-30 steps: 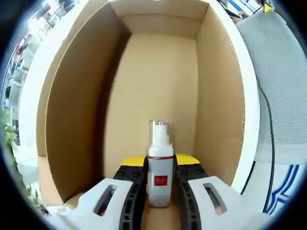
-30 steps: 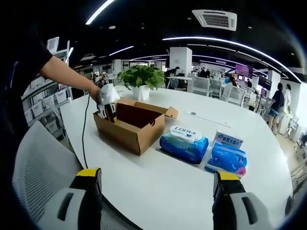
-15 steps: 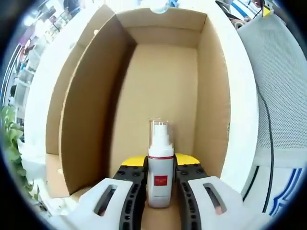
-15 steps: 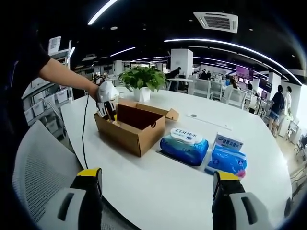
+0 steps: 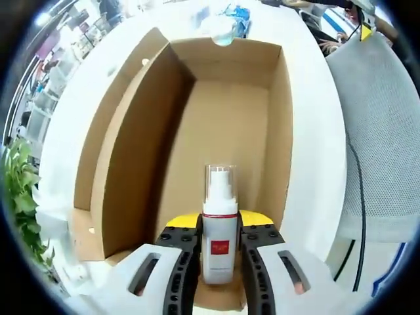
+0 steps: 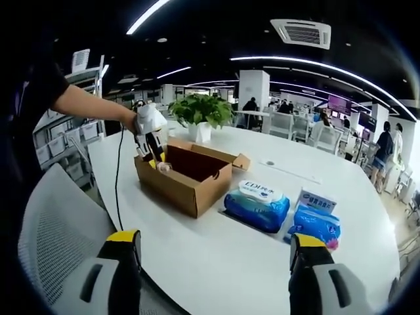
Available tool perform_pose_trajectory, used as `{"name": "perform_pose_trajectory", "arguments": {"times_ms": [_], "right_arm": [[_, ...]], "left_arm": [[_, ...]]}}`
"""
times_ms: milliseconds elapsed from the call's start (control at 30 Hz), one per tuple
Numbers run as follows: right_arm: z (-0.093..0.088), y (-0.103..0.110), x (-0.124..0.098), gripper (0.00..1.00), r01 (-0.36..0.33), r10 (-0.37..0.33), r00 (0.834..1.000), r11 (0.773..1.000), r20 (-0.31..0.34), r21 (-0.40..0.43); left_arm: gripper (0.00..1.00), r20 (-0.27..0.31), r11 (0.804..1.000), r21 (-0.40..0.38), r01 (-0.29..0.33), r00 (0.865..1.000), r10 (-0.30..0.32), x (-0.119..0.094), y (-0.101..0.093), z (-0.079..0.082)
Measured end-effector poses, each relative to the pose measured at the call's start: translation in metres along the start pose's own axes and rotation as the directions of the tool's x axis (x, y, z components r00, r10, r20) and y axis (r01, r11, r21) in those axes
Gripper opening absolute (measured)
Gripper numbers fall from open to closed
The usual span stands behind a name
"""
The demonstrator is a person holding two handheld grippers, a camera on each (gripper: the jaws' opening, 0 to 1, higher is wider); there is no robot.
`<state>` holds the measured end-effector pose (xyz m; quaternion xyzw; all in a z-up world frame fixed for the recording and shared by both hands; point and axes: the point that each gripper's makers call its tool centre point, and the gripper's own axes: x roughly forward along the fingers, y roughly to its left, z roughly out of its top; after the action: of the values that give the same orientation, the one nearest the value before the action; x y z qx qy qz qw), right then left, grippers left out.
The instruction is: Operate the shoe box by opening the lid, removing the specified soft item, and placing it in the target area until the item is outside and the box remains undamaged.
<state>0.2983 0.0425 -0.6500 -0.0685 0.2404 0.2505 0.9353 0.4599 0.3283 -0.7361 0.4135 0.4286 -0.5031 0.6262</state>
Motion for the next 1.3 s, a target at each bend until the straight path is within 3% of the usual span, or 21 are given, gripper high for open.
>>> {"name": "perform_pose_trajectory", "arguments": {"times_ms": [600,1300], "right_arm": [[0.020,0.013,0.007,0.88,-0.045,0.046,0.999,0.998,0.021,-0.054],[0.043,0.039,0.022,0.82,-0.122,0.127,0.990,0.988,0.057,-0.091]], "left_arm": [[0.20,0.060,0.999,0.021,-0.025,0.998,0.024,-0.025,-0.006,0.020],[0.20,0.115,0.997,0.075,-0.036,0.993,0.027,-0.051,-0.027,0.050]]}}
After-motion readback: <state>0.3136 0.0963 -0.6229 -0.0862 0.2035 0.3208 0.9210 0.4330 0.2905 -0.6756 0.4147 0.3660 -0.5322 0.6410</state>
